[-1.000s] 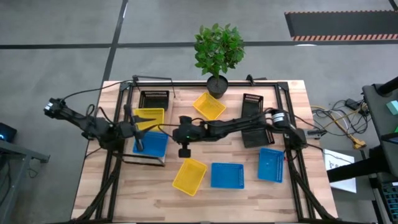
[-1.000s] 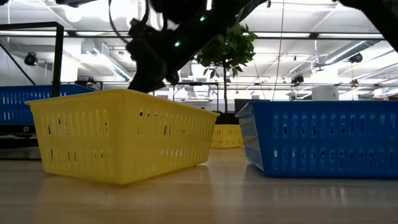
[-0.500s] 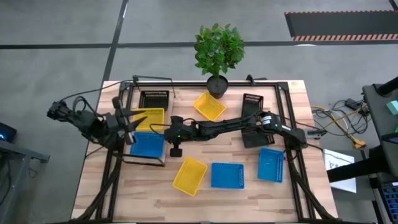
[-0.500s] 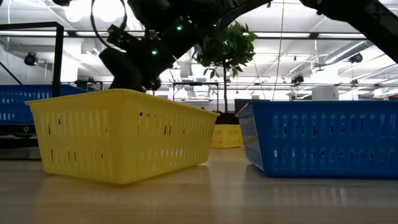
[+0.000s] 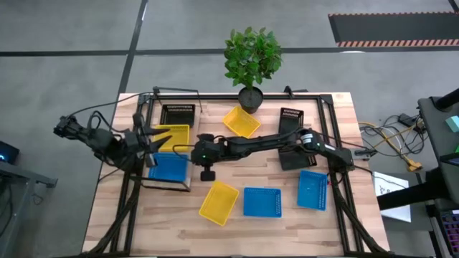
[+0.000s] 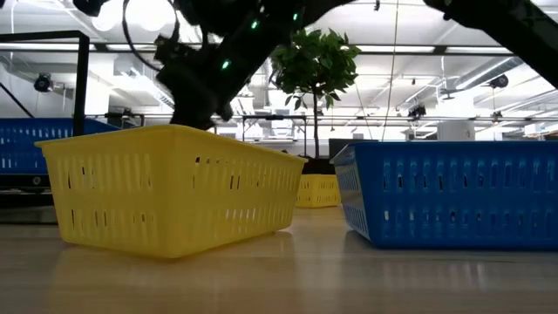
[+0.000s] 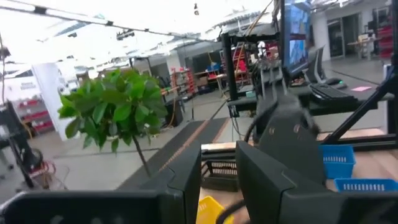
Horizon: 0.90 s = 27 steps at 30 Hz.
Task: Stack baskets on shelf by color
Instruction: Adjust the yellow basket on the shelf
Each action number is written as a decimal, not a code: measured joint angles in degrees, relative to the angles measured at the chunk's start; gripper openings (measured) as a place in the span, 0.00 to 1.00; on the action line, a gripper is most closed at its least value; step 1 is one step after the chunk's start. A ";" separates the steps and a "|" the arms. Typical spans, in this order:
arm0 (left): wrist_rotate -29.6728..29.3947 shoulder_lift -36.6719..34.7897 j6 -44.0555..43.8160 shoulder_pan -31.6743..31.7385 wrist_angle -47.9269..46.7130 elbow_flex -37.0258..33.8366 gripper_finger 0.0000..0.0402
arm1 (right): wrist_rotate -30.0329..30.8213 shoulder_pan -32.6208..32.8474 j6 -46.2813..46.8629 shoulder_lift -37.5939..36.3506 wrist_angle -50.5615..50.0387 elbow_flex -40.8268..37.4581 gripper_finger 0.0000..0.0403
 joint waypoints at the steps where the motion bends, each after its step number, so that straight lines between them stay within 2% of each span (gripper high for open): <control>1: -0.56 0.44 -0.98 0.00 -0.08 0.07 0.21 | 0.07 0.21 -0.05 -0.66 -1.78 -0.02 0.02; 4: -3.44 2.13 -3.79 0.00 -0.04 0.77 0.18 | 0.42 0.95 -0.63 -2.87 -7.19 -0.52 0.02; 7: -6.10 4.28 -5.71 0.04 -0.05 1.45 0.10 | 1.23 1.83 -0.72 -4.82 -11.60 -1.69 0.02; 10: -6.87 6.59 -8.52 0.52 0.02 1.96 0.02 | 4.76 2.96 -0.57 -7.34 -14.27 -4.21 0.02; 15: -6.85 9.23 -16.28 2.05 -0.02 1.94 0.00 | 9.24 4.46 2.02 -13.90 -14.40 -12.70 0.02; 20: -5.59 15.04 -22.58 3.60 -0.09 1.71 0.00 | 9.47 4.94 3.47 -22.98 -7.48 -25.30 0.02; 27: 2.11 21.74 -29.85 8.21 -0.98 4.73 0.00 | 9.47 4.88 1.72 -35.29 7.24 -41.75 0.02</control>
